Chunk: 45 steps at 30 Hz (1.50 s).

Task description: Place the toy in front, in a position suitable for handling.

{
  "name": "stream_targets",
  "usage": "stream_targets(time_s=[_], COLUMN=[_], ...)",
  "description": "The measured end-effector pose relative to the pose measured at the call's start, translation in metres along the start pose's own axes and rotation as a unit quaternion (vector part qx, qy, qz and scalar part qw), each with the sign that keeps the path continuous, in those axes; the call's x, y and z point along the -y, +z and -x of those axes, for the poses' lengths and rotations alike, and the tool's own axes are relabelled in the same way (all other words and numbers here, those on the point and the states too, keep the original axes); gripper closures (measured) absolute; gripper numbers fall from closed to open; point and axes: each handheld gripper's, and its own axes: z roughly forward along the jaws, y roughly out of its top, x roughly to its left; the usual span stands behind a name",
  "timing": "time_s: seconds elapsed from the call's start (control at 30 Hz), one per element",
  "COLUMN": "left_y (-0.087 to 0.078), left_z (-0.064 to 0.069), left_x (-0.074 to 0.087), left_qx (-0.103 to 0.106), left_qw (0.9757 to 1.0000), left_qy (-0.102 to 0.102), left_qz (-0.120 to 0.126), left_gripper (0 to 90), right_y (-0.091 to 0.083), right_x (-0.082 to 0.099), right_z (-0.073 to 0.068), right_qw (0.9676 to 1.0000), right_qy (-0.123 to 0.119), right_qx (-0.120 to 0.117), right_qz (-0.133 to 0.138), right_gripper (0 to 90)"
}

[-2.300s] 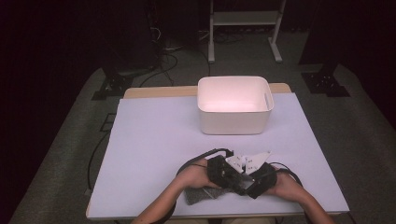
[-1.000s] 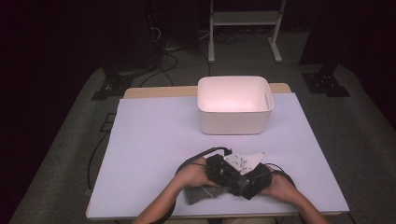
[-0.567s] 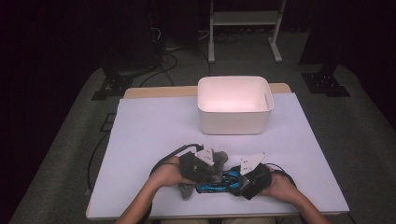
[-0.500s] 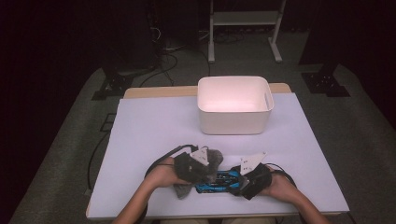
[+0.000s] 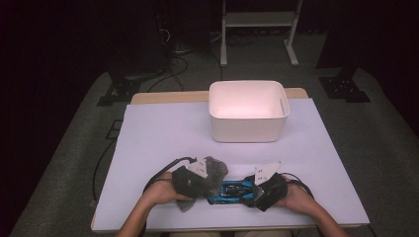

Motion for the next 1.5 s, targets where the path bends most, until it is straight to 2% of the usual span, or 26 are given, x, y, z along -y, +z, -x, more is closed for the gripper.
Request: stream_targets(time_s=[0.07,0.2,0.27,0.33,0.5,0.6,0.7,0.8,0.9,1.03,1.07,1.1,1.13,1.2,1.3,1.4,1.5], left_y=[0.005,0.018,0.023,0.023,0.014,0.005,-0.002,-0.005,-0.005,-0.004,-0.003,0.0,0.0,0.005,0.018,0.037,0.052], left_z=[0.004,0.011,0.013,0.014,0.009,0.004,-0.001,-0.005,-0.007,-0.01,-0.011,-0.012,-0.012,-0.014,-0.014,-0.013,-0.014], left_x=[-0.01,-0.033,-0.039,-0.039,-0.025,-0.011,0.001,0.007,0.006,-0.008,-0.014,-0.028,-0.028,-0.044,-0.067,-0.091,-0.103], left_qx=[0.013,0.025,0.028,0.025,0.012,-0.007,-0.027,-0.025,-0.02,-0.006,-0.004,-0.002,-0.002,0.004,0.012,0.029,0.037], left_qw=[0.9998,0.9986,0.9979,0.9977,0.9987,0.999,0.9981,0.9986,0.9991,0.9999,1.0,1.0,1.0,0.9998,0.9991,0.9974,0.9968], left_qy=[0.014,0.047,0.058,0.061,0.042,0.025,0.013,-0.002,-0.006,-0.003,-0.001,0.008,0.008,0.019,0.041,0.066,0.07], left_qz=[0.004,-0.003,-0.011,-0.015,-0.026,-0.038,-0.054,-0.046,-0.037,-0.011,-0.005,0.001,0.001,0.01,0.005,-0.006,-0.013], left_gripper=[78.7,77.4,76.9,77.0,76.9,76.8,76.6,76.7,77.0,77.1,77.1,77.1,77.2,77.4,77.5,77.4,76.6], right_y=[0.0,0.0,0.0,0.0,0.0,0.0,0.0,0.0,0.0,0.0,0.0,0.0,0.0,0.0,0.0,0.0,0.0], right_x=[0.0,0.0,0.0,0.0,0.0,0.0,0.0,0.0,0.0,0.001,0.001,0.001,0.001,0.0,0.0,0.001,0.001], right_z=[0.0,0.0,0.0,0.0,0.0,0.0,0.0,0.0,0.0,0.0,0.0,0.0,0.0,0.0,0.0,0.0,0.001], right_qw=[1.0,1.0,1.0,1.0,1.0,1.0,1.0,1.0,1.0,1.0,1.0,1.0,1.0,1.0,1.0,1.0,1.0], right_qy=[0.0,0.001,0.001,0.002,0.0,0.0,0.0,0.0,0.0,0.002,0.002,0.001,0.001,0.001,0.001,0.002,0.002], right_qx=[0.0,-0.001,0.0,0.0,0.0,0.0,0.0,0.0,-0.001,-0.001,-0.001,-0.002,-0.002,-0.002,-0.002,-0.003,-0.005], right_qz=[0.0,0.0,0.0,0.0,-0.001,-0.001,-0.001,0.0,0.001,0.002,0.002,0.002,0.002,0.001,0.002,0.003,0.004], right_gripper=[19.5,19.5,19.5,19.6,19.6,19.6,19.5,19.5,19.5,19.5,19.5,19.5,19.5,19.5,19.5,19.5,19.5])
